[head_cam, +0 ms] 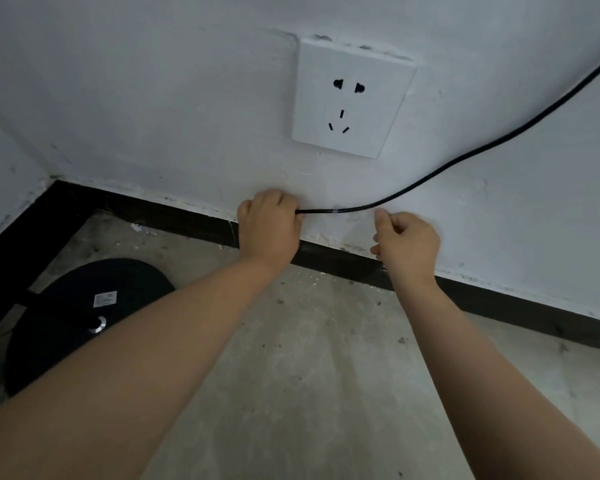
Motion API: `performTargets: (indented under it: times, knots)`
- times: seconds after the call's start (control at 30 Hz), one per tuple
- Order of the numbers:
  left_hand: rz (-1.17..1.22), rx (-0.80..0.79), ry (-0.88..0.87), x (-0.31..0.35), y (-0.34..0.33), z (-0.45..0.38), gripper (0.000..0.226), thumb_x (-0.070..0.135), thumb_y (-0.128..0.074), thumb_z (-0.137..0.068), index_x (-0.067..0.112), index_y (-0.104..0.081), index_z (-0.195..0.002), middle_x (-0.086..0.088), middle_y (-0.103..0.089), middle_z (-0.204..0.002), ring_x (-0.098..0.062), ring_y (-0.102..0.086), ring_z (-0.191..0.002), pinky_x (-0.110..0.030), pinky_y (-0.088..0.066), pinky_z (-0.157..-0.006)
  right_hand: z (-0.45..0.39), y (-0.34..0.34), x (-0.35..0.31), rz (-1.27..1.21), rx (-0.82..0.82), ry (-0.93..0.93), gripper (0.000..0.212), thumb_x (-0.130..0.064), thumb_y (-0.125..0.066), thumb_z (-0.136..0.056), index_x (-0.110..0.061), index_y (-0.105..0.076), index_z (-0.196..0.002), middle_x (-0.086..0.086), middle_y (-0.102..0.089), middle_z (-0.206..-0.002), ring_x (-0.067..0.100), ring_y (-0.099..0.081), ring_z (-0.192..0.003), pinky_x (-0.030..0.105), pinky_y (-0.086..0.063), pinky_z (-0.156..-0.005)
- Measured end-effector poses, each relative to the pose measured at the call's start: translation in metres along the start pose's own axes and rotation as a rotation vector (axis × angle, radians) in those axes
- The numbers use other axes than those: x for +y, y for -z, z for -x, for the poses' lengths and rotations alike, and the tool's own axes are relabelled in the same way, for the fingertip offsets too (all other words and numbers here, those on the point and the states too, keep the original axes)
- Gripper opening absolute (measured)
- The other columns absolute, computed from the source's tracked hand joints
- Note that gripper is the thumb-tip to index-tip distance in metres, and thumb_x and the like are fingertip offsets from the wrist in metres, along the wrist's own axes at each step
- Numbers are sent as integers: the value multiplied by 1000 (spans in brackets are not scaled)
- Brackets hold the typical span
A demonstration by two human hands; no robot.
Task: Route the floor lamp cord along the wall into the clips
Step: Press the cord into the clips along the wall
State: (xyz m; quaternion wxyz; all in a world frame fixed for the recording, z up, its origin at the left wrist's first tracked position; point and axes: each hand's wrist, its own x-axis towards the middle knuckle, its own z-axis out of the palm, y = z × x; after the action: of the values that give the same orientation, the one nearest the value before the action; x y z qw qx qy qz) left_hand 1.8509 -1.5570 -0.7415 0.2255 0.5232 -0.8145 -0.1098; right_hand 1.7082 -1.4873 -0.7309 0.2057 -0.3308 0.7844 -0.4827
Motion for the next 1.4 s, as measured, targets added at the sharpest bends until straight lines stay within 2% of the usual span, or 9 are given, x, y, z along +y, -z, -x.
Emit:
performTargets:
  times: [0.37,0.5,0.63,0.77,0.9,1.03,1.13,1.27,1.4]
  knots:
    - [66,-13,13,-13,32,19,23,-3,-52,-83,-5,-59,-105,-25,-59,-112,-38,-49,-107,-44,-44,-86,4,39,0,151,-444,-50,24,-17,-52,-87,-13,-60,-65,5,-61,-68,15,-58,-59,27,-51,-60]
    - [60,-57,-9,-6,44,15,24,-2,-51,-84,-4,-57,-108,-25,-58,-113,-38,-48,-107,-45,-44,-87,-6,48,-13,284,-336,1,35,-22,-54,-86,1,-57,-60,10,-57,-69,22,-52,-69,29,-38,-61]
    - [65,-117,0,5,42,18,25,0,-49,-86,-2,-57,-110,-23,-58,-114,-35,-49,-108,-41,-45,-85,-9,55,-1,361,-419,-421,38,-15,-51,-85,-5,-45,-50,10,-52,-56,23,-52,-52,21,-43,-44]
    - [60,-219,-8,25,26,26,25,3,-48,-88,0,-56,-111,-21,-57,-116,-33,-48,-110,-39,-47,-84,2,87,29,732,-316,-467,25,-11,-49,-79,-7,-45,-55,11,-56,-74,28,-55,-68,27,-43,-60]
    - [74,-323,14,44,4,37,24,7,-48,-87,2,-55,-110,-19,-57,-115,-31,-48,-110,-37,-45,-85,2,113,40,738,-194,-371,45,-43,-55,-81,-5,-51,-57,10,-59,-62,29,-59,-62,29,-46,-58]
    - [79,-447,31,49,-12,50,31,10,-49,-88,4,-51,-118,-17,-56,-120,-30,-49,-112,-38,-47,-91,4,89,32,162,-298,-155,39,-32,-58,-83,-9,-56,-115,5,-58,-84,20,-60,-74,30,-56,-68]
    - [80,-513,86,41,-16,53,38,11,-49,-88,4,-45,-125,-19,-53,-126,-32,-49,-115,-36,-45,-93,6,61,19,-137,-306,-178,26,-19,-52,-88,1,-61,-102,3,-51,-66,10,-51,-59,11,-54,-50]
    - [211,-500,125,26,-12,51,48,11,-51,-89,2,-35,-133,-21,-45,-136,-30,-42,-126,-32,-35,-102,10,33,-2,-352,-372,-215,27,-14,-41,-93,-2,-60,-77,7,-56,-61,10,-59,-59,22,-58,-66]
    - [227,-386,121,10,-6,45,37,16,-49,-91,10,-45,-127,-15,-55,-127,-30,-46,-121,-44,-38,-104,7,19,-18,-542,-521,-227,32,-14,-39,-94,-12,-59,-70,-3,-66,-46,5,-65,-55,15,-55,-52]
